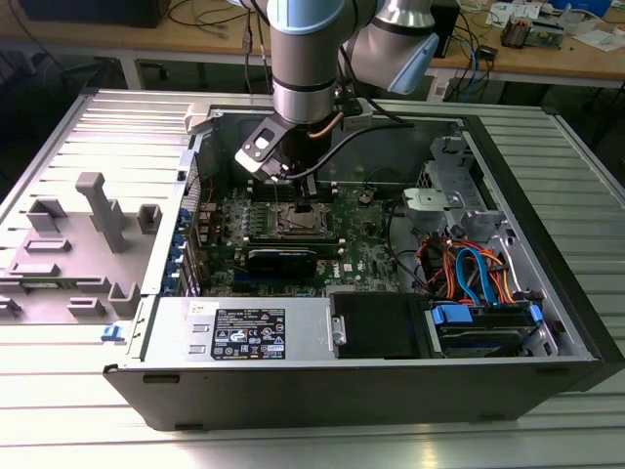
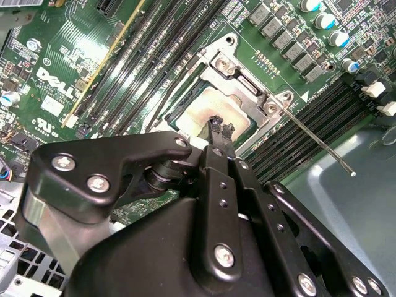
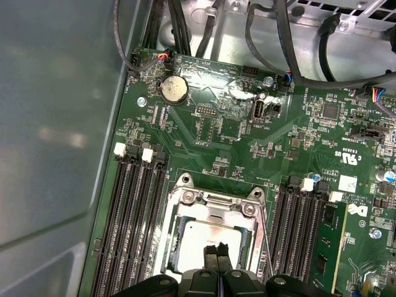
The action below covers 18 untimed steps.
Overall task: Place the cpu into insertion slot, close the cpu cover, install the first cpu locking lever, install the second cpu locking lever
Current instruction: 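Install the first cpu locking lever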
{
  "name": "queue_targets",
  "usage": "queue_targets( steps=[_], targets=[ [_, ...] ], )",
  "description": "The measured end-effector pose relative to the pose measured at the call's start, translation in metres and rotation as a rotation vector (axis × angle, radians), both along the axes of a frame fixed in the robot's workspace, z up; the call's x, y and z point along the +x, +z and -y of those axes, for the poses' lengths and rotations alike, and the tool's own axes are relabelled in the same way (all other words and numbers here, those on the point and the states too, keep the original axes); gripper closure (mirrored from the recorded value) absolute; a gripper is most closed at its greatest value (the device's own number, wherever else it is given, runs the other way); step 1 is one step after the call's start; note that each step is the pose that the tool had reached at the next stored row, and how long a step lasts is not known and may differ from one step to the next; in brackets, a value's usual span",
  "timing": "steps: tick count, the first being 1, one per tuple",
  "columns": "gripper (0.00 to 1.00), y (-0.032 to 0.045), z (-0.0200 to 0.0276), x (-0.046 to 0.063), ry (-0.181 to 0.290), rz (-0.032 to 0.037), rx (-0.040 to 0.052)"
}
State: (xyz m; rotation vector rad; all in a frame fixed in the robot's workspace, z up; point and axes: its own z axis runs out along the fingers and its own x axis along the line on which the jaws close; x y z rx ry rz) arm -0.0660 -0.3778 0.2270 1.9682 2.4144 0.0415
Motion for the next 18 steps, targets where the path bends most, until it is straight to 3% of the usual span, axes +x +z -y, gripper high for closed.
queue_targets(
  steps=[5, 11, 18],
  targets=[
    [0.89, 0.0, 0.0, 0.0, 0.009, 0.0, 0.0],
    [0.89, 0.0002, 0.0, -0.001, 0.077, 0.0001, 0.0001],
    [0.89, 0.0119, 0.0, -0.001, 0.087, 0.0, 0.0]
  ],
)
